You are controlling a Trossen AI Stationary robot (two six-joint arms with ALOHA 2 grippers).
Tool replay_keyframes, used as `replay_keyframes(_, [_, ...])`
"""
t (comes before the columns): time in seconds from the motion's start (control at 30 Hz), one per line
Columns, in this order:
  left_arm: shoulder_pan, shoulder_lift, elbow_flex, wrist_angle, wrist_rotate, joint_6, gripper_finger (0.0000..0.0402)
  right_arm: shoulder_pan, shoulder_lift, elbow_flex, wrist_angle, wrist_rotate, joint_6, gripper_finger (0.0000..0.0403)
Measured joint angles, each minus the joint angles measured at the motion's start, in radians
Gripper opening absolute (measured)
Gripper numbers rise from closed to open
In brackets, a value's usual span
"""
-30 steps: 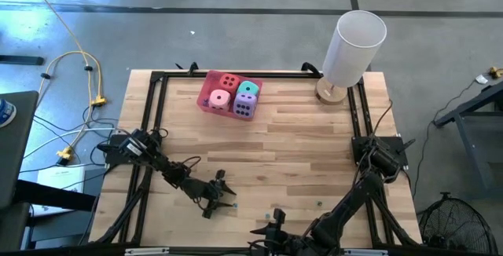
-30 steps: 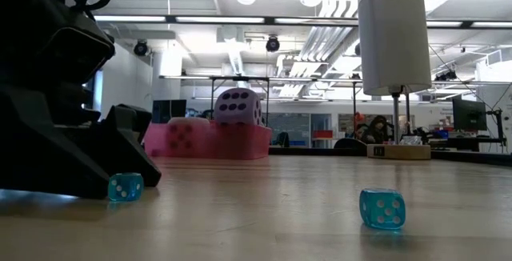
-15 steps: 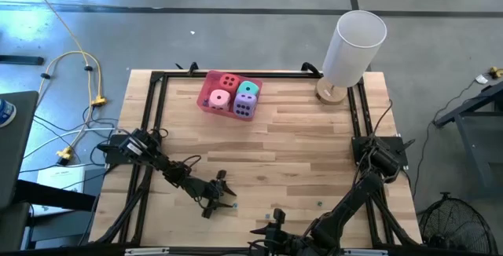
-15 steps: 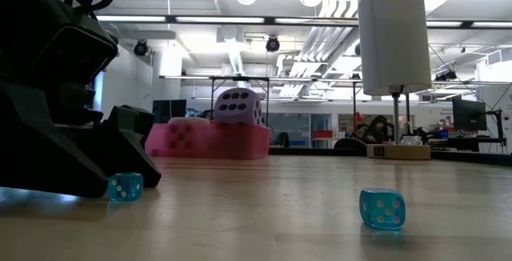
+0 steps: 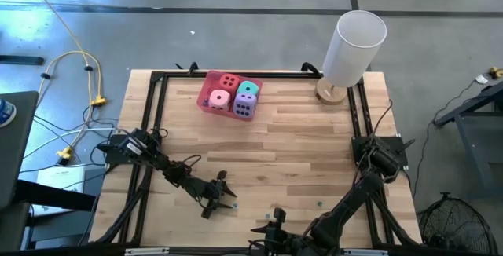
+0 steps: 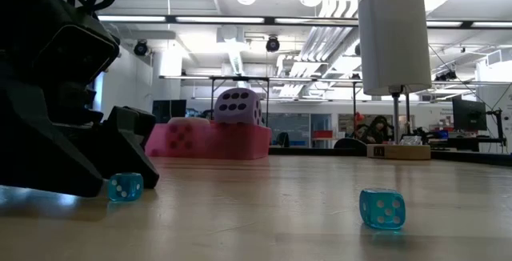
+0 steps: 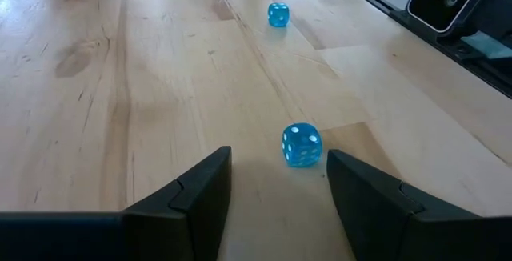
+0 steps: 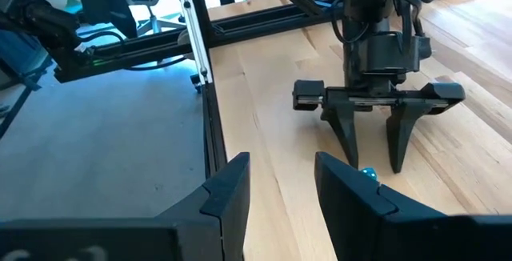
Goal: Pick & Place Dice
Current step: Put the small blue dice into the pink bin
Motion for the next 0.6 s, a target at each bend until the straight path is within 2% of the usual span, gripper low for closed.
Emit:
replay_keyframes(0.37, [-0.019, 0.0, 0.003, -0.002, 0.047, -0.006, 0.0199, -0.006, 0.0, 0.0, 0.0, 0.002, 0.002, 0.0133])
replay_keyframes(0.6, [-0.021, 0.004, 0.032, -0.016, 0.063, 0.05, 0.0198, -0.006, 0.0, 0.0, 0.002, 0.003, 0.003, 0.0133])
